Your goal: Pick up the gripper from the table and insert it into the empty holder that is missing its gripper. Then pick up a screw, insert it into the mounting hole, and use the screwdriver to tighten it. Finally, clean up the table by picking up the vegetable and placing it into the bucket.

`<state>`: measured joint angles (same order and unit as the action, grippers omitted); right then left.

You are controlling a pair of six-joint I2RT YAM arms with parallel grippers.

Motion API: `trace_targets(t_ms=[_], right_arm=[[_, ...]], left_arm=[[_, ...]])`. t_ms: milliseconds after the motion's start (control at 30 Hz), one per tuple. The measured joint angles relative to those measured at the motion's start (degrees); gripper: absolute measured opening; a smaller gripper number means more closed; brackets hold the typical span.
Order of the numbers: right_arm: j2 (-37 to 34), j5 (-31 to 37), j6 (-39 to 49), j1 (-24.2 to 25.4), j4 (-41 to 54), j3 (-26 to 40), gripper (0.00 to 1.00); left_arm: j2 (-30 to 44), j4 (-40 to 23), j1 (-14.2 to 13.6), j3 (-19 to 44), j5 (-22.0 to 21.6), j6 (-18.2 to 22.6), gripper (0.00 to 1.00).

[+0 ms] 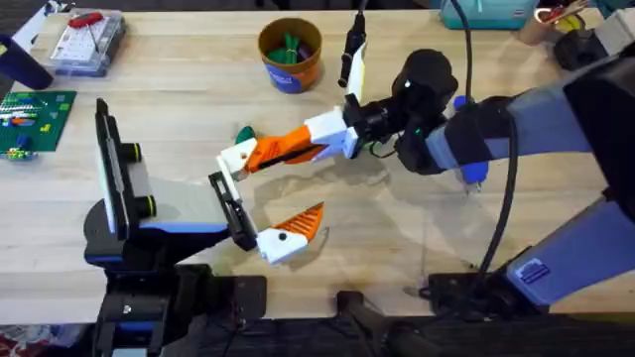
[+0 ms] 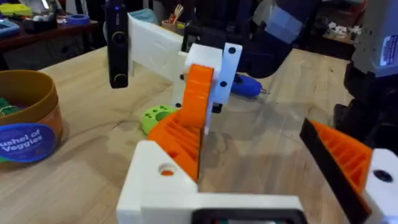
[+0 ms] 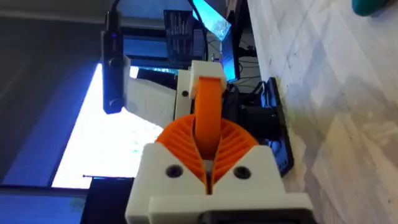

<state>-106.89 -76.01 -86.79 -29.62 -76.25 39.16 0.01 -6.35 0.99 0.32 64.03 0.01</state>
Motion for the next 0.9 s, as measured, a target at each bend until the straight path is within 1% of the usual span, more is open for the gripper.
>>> trace_targets(t_ms=[467, 600, 733, 900], right_arm=[[0.0, 2.7, 1.2, -3.1, 0.3, 0.0, 0.014], [0.0, 2.7, 1.8, -3.5, 3.2, 0.7, 0.014], [0.0, 1.7, 3.5, -3.6, 7.7, 3.0, 0.014], [0.0, 0.8, 4.9, -3.6, 9.0, 4.0, 0.014]], left_arm=[[0.0, -0.3, 0.0, 0.0, 1.1, 0.1, 0.995], [0.0, -0.4, 0.1, 0.0, 1.9, 0.0, 0.995], [0.0, -0.4, 0.5, 0.0, 1.5, -0.1, 0.995], [0.0, -0.3, 0.5, 0.0, 1.3, 0.2, 0.995]])
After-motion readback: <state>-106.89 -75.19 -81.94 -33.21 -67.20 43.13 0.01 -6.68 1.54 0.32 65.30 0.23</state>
